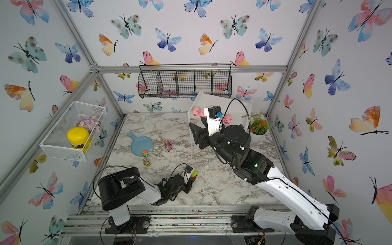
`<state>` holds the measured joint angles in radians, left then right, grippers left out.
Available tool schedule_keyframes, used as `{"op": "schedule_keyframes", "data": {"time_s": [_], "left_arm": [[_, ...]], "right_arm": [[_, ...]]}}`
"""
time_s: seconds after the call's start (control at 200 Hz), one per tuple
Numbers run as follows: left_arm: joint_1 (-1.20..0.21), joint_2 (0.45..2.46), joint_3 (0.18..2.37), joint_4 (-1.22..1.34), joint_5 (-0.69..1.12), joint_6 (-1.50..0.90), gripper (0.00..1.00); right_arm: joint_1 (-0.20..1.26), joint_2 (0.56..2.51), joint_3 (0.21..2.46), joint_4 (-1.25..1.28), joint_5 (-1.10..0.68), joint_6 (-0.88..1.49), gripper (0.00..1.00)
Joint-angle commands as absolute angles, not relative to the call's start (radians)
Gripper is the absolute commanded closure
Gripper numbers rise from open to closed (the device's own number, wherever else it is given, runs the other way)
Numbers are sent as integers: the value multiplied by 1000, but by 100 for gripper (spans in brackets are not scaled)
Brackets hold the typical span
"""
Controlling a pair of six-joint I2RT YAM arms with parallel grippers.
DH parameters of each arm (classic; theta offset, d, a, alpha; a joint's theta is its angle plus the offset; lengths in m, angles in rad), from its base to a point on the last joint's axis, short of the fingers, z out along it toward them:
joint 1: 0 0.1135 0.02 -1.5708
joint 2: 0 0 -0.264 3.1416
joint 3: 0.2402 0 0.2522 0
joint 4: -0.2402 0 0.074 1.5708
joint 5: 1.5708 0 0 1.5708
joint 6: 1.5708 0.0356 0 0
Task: Organize plastic toys on shelves
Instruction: Pick up the plastic toy at the center of the board, then place the plastic toy on the shelf.
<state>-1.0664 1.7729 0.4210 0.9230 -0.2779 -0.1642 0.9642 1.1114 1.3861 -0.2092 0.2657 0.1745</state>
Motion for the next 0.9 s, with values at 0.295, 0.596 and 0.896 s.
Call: {"op": "schedule_keyframes", "data": {"time_s": [0.295,0.596,0.896], "left_arm": [[-936,1521,616,592,-112,-204,65],[-847,1606,924,445,-155,-216,65],[-839,1749,1094,426,-302,-221,65]], "right_arm": [[945,1113,1503,-264,305,109,42],[943,1118,1521,-242,298,87,42],[942,1115,1523,-235,301,78,42]]}}
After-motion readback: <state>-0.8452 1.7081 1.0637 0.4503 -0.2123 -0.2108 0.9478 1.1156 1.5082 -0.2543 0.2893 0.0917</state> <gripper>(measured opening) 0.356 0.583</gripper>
